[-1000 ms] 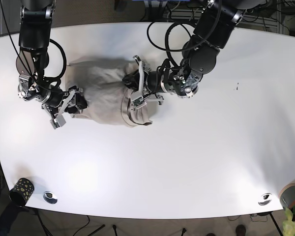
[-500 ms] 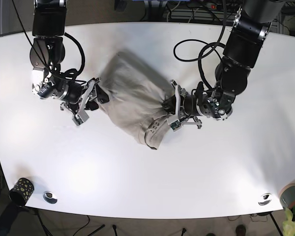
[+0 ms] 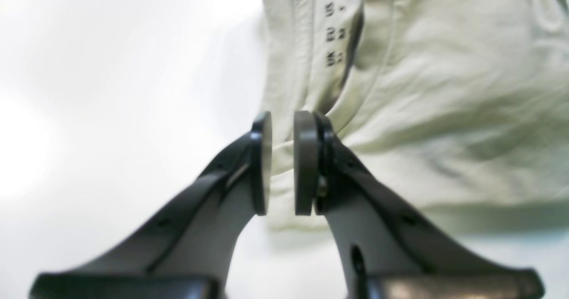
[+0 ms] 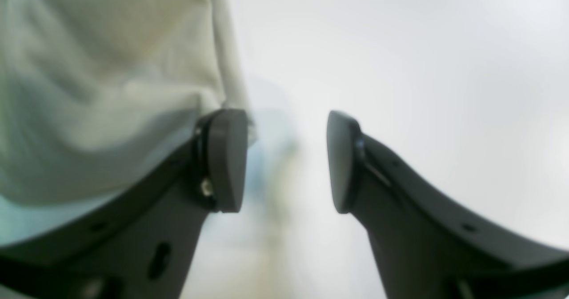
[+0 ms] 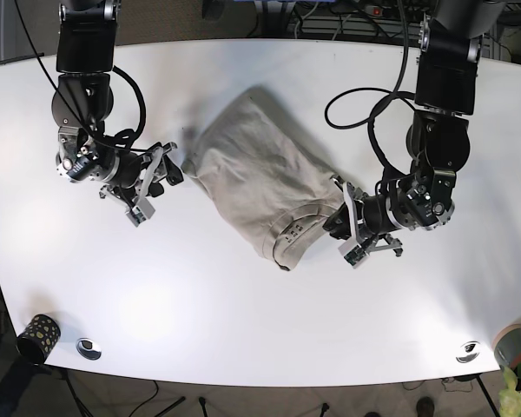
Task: Fold the T-shirt properly
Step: 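Grasp the bundle edge with the left gripper and rotate it, then grip the beige bundle with the left gripper and straighten it lengthwise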
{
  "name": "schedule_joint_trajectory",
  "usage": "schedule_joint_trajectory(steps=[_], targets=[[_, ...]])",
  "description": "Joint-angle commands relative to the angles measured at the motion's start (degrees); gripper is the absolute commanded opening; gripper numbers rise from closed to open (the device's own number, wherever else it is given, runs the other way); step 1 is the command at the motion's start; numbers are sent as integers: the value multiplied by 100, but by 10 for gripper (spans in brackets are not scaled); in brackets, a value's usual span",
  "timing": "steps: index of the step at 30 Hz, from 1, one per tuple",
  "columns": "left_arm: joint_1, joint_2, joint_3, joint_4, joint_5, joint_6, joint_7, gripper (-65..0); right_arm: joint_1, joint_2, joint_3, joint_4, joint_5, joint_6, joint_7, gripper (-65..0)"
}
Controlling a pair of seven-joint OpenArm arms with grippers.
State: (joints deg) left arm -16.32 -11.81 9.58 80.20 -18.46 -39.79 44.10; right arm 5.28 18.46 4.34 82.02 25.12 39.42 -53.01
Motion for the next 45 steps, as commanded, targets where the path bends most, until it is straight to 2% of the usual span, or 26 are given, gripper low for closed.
schedule_joint_trajectory(steps=[1,4,7,11,16,18,21,24,30,32,36,40,45], targets=[[-8,122,-145,230,-93,-21,-124,-574,-49,-101,-210,189,33,58,101,-382],[133,245,-207,362,-93,-21,-124,-561,-242,-197,-289,409,41,58,110,-382],[291,403,-207,476,-93,-21,-124,-504,-409,-391,-289,559,33,58,110,-382],[511,632,-180,485,-93,-21,-142,-451,-594,-444,-245,822,33,58,110,-382],[537,966,-163,72,-93,353,-159,-449,-849,-470,-95,1684,68,58,57,-382],[511,1063,-163,-148,-93,370,-185,-449,-866,-479,-113,1895,68,58,-39,-382],[502,1142,-163,-517,-93,379,-440,-450,-858,-681,-201,2036,77,58,-233,-382],[493,1142,-163,-834,-93,379,-704,-451,-805,-848,-342,1939,68,58,-233,-382],[493,1098,-163,-869,-93,370,-722,-453,-532,-1112,-684,1323,33,58,-198,-382],[502,922,-163,-886,-84,370,-722,-453,-479,-1147,-693,981,41,58,-57,-382],[493,817,-163,-939,-84,397,-757,-451,-506,-1059,-684,717,41,58,198,-382],[361,641,-163,-1071,-84,397,-757,-450,-655,-699,-676,690,77,58,277,-382],[18,482,-163,-1546,-84,370,-766,-450,-910,-417,-465,831,226,58,277,-382]])
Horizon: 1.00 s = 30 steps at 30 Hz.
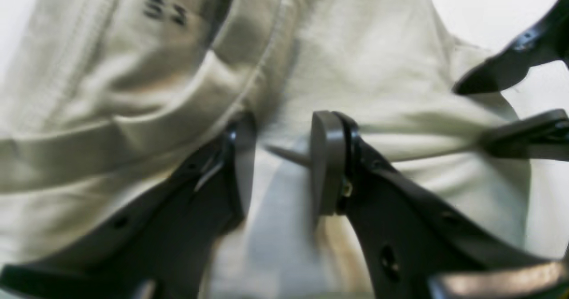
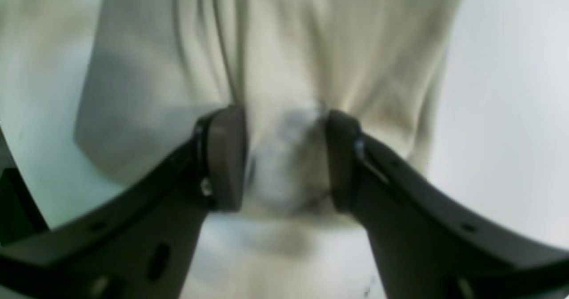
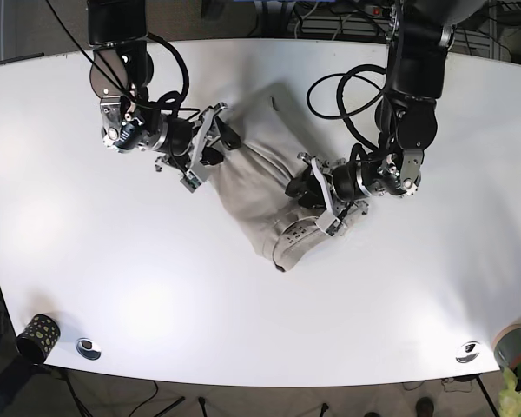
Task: Fold the T-shirt properly
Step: 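Grip the beige bundle with the left gripper and straighten it lengthwise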
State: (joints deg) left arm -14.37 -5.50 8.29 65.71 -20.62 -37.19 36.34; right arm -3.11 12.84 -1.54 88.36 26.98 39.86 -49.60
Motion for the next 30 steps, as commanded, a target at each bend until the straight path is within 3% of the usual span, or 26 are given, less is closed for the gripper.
schedule_joint_trajectory(steps=[1,8,19,25,30], targets=[[-220,-167,-34,-149,133,110,10,-450,-132,188,194,268,119,14,-64,-382],[-457,-184,-34,-264,124,101,10,-449,-343,540,493,558,603,14,-81,-382],[-229,-237,-60,1451,97,128,45,-447,8,531,589,663,805,14,-99,-382],[-9,-220,-34,1978,124,224,45,-447,386,338,580,329,242,14,-90,-382],[290,-26,-34,2321,133,1130,45,-444,685,101,598,-5,-689,14,-64,-382]])
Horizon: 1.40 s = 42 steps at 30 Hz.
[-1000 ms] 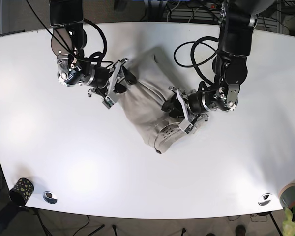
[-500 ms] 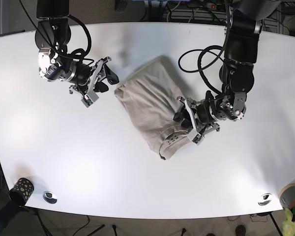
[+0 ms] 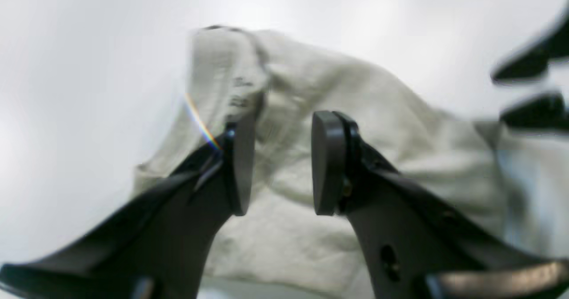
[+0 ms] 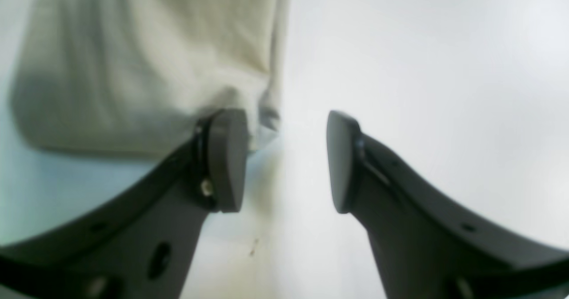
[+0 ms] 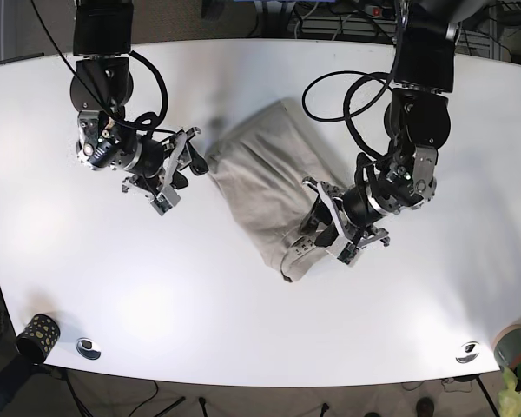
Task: Fold the T-shirt properly
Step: 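Grip the beige bundle with the left gripper and straighten it lengthwise, then drag the beige bundle with the left gripper off the table edge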
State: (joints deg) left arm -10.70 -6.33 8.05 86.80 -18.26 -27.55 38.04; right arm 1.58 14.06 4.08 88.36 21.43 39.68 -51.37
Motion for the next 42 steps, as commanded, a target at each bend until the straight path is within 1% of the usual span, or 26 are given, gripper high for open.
schedule_joint_trajectory(steps=[1,3,5,7,9,11,14,17,19,23,25,28,31,32,34,36,38,40,42], targets=[[-33,83,-10,229,-104,289,-125,-443,250,-75,45,-40,-266,32,122,-382],[90,171,-10,256,-104,588,-151,-411,312,-198,36,-75,-600,32,148,-382],[160,242,-10,256,-104,825,-160,-371,312,-268,10,-58,-811,32,236,-382],[248,321,-19,265,-104,1089,-169,-344,303,-347,-8,-14,-873,32,245,-382],[327,373,-19,309,-104,1397,-169,-332,268,-391,-166,13,-873,32,236,-382],[353,382,-19,388,-104,1696,-169,-326,118,-417,-421,30,-873,32,236,-382],[380,391,-10,511,-104,1977,-169,-303,-49,-461,-764,303,-873,32,236,-382],[468,496,-10,563,-104,2153,-169,-287,-304,-672,-1063,575,-899,32,236,-382],[494,514,-10,572,-104,2241,-169,-286,-418,-796,-1089,707,-882,32,228,-382],[512,523,-10,572,-104,2285,-169,-286,-611,-1077,-1370,795,-890,32,140,-382],[512,523,-10,572,-104,2285,-169,-286,-620,-1147,-1511,795,-873,32,87,-382],[512,532,-10,572,-104,2285,-169,-286,-646,-1156,-1643,892,-873,32,69,-382],[512,540,131,581,-104,2285,-169,-287,-646,-1130,-1423,1085,-873,32,69,-382],[512,540,210,581,-95,2285,-169,-289,-646,-1130,-1247,1129,-873,32,69,-382],[512,540,315,581,28,2294,-204,-289,-638,-1103,-940,1138,-873,32,69,-382],[617,549,465,607,345,2294,-389,-290,-602,-971,-676,1129,-873,32,69,-382],[855,655,781,599,811,2302,-784,-289,-576,-796,-500,1103,-864,32,34,-382],[1022,716,931,599,1206,2320,-1083,-289,-497,-699,-430,1094,-864,32,34,-382],[1276,813,975,590,1611,2522,-1417,-289,-471,-593,-342,1094,-864,32,34,-382]])
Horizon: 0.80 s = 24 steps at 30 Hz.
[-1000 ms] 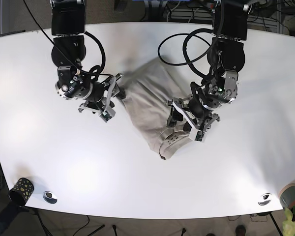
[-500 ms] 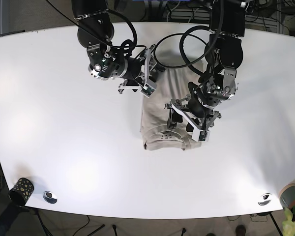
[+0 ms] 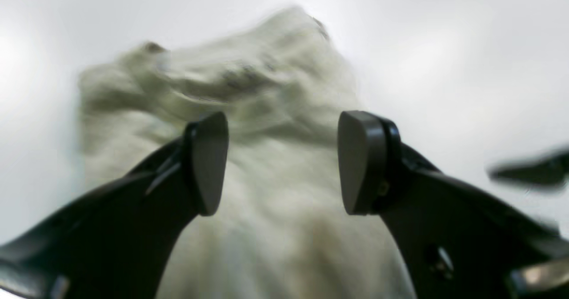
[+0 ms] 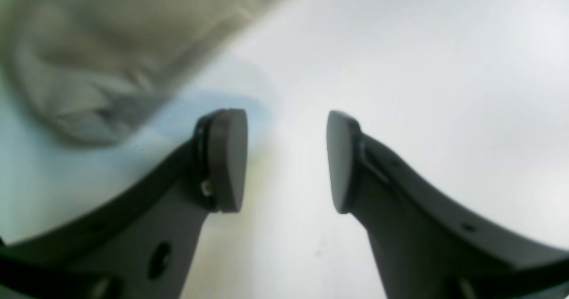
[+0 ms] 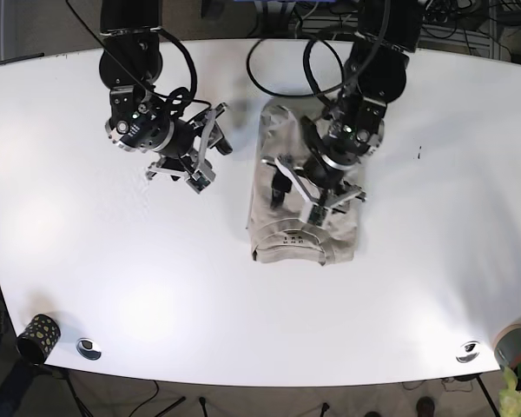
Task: Fold the T-shirt properly
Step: 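Drag the beige bundle with the left gripper off the table edge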
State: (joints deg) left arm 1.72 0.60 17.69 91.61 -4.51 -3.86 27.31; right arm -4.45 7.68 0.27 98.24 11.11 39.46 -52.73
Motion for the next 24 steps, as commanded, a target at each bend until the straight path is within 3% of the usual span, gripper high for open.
schedule_joint_trajectory(steps=[1,6,11,19,22,24], targets=[[114,155,20,109,368,276,-458,-287,133,71,74,106,168,54,170,-382],[387,243,389,-339,922,962,-1232,-285,133,89,469,88,440,54,170,-382],[457,243,407,-1113,922,1595,-1927,-283,150,98,680,-87,625,54,170,-382],[431,243,187,-2520,913,1656,-2577,-246,133,98,812,-123,607,54,170,-382],[439,217,-183,-2713,913,1612,-2595,-244,124,194,821,-114,625,54,170,-382],[466,138,-517,-2757,913,1348,-2595,-233,124,203,830,-114,625,54,170,-382]])
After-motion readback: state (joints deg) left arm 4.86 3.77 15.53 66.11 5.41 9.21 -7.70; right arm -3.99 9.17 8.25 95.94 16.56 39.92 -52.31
